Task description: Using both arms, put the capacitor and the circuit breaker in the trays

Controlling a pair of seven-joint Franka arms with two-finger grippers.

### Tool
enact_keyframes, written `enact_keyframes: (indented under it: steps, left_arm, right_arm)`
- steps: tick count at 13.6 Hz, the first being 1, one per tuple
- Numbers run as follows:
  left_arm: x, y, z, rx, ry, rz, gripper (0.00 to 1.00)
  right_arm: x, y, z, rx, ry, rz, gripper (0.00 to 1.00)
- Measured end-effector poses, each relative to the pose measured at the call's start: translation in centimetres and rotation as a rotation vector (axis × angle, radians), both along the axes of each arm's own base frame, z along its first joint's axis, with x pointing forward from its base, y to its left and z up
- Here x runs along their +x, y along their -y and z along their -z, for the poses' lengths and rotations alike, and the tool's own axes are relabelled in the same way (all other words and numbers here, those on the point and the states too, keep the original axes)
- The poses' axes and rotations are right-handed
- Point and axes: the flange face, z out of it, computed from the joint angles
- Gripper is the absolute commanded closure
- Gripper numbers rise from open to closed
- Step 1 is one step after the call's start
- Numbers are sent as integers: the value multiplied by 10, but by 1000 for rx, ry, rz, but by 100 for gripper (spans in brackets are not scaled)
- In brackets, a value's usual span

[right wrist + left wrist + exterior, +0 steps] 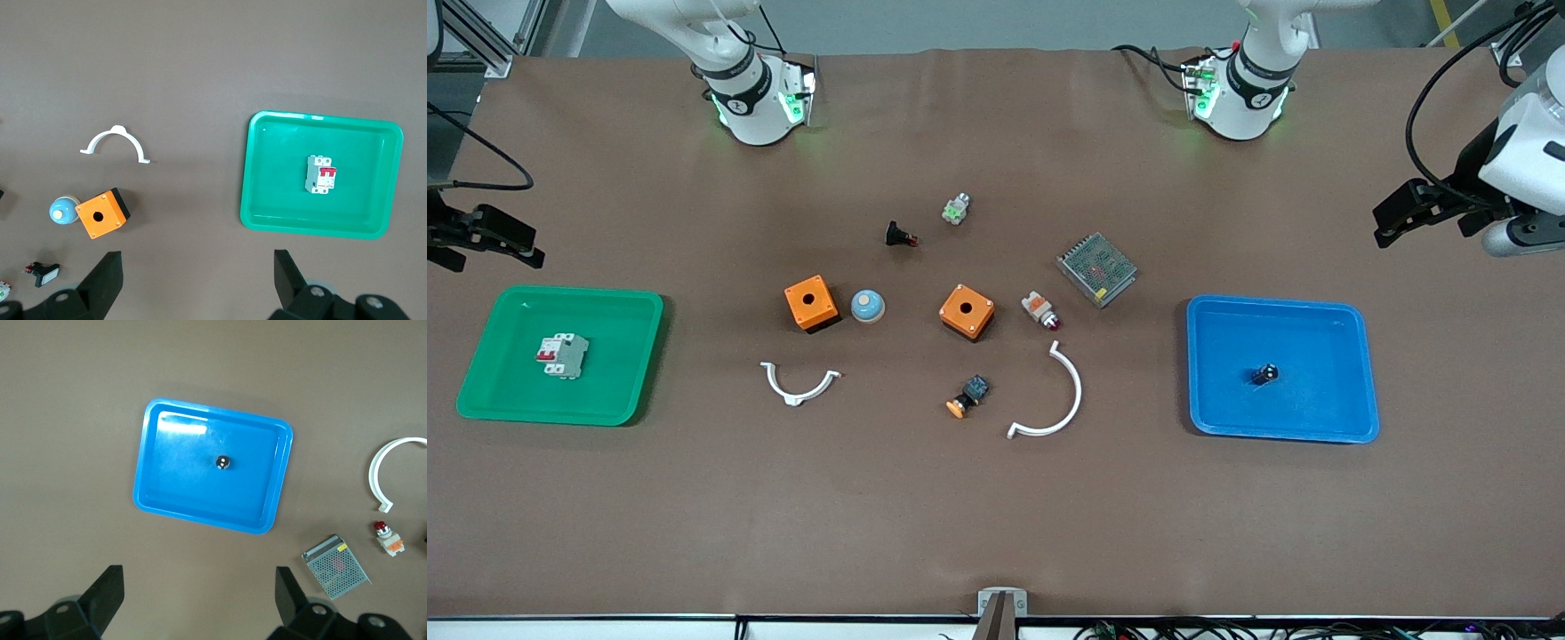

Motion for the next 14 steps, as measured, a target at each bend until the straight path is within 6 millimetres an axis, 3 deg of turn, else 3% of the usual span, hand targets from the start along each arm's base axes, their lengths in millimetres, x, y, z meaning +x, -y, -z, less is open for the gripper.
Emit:
enact_keyframes:
  steps: [6, 14]
  left_arm:
    - [-26, 1, -7, -20, 1, -3, 0]
    - [-27, -1, -6, -24, -5, 56, 0]
  right_arm:
    - [0, 2, -1, 0, 4, 3, 0]
    - [2, -6, -14, -4, 35, -11, 0]
